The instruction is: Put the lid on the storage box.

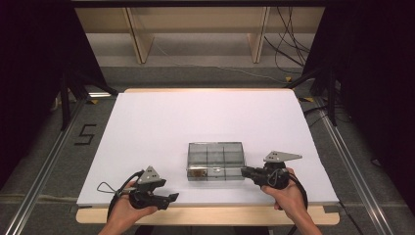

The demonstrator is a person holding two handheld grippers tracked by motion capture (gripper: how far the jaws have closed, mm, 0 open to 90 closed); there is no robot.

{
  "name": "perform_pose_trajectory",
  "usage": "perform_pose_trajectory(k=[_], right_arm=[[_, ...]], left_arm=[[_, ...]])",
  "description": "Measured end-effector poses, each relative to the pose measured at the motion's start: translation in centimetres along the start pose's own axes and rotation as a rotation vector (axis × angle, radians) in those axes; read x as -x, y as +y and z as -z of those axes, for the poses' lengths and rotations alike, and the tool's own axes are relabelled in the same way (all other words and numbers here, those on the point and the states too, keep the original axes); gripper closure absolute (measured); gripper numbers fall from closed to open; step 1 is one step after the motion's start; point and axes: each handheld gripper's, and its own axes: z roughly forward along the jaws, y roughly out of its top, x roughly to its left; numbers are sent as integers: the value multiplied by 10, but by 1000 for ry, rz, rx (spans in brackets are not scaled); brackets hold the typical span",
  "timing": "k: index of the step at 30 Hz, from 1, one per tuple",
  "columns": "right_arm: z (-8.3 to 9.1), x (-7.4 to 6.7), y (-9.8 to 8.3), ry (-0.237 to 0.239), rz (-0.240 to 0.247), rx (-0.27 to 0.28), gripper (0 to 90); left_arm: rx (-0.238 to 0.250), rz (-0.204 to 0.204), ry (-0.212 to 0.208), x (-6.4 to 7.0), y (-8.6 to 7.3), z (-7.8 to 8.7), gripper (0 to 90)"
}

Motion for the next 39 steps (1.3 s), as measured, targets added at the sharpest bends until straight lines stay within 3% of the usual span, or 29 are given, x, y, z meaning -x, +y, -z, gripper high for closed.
perform_pose_trajectory(k=[1, 4, 5, 7, 8, 12, 19, 20, 24, 25, 26, 27, 30, 33, 34, 35, 39], right_arm=[[1, 1, 0, -13, 19, -3, 813], [0, 0, -2, -1, 3, -6, 812], [0, 2, -2, -9, 30, 8, 812], [0, 0, -3, 0, 13, -7, 811], [0, 2, -3, -10, 44, 3, 810], [0, -1, -5, 7, -5, -8, 810], [2, 1, -5, -17, 31, 0, 808], [1, 0, -6, -1, 10, -3, 808], [3, -1, -6, -3, 1, -14, 809], [3, 1, -6, -12, 28, -6, 809], [4, -1, -6, -10, 8, -12, 809], [4, 1, -6, -19, 39, -5, 809], [4, -2, -8, -5, 0, -17, 810], [4, 1, -9, -13, 30, -13, 811], [4, -1, -9, 0, -9, -21, 811], [4, 1, -9, -8, 12, -22, 811], [5, -1, -11, -15, 9, -32, 811]], left_arm=[[0, 2, 0, 0, 0, 0, 305], [2, 2, -2, 1, 0, 0, 305], [2, 2, -1, 1, 0, 0, 305], [2, 2, -2, 1, 0, 0, 305], [5, 5, -4, 1, 0, 0, 305], [3, 5, -12, 1, 0, 0, 305], [3, 2, -11, 1, 0, 0, 305], [7, 5, -16, 1, 0, -1, 305], [2, 3, -13, 1, 0, 0, 305], [3, 6, -13, 1, 0, 0, 305], [7, 5, -16, 1, 0, -1, 305], [7, 7, -17, 1, 0, -1, 305], [2, 3, -13, 1, 0, 0, 305], [0, 3, -14, 1, 0, -1, 305], [-1, 1, -13, 1, 0, -1, 305], [-2, 0, -13, 1, 0, -1, 305], [5, 5, -13, 2, 0, -1, 305]])
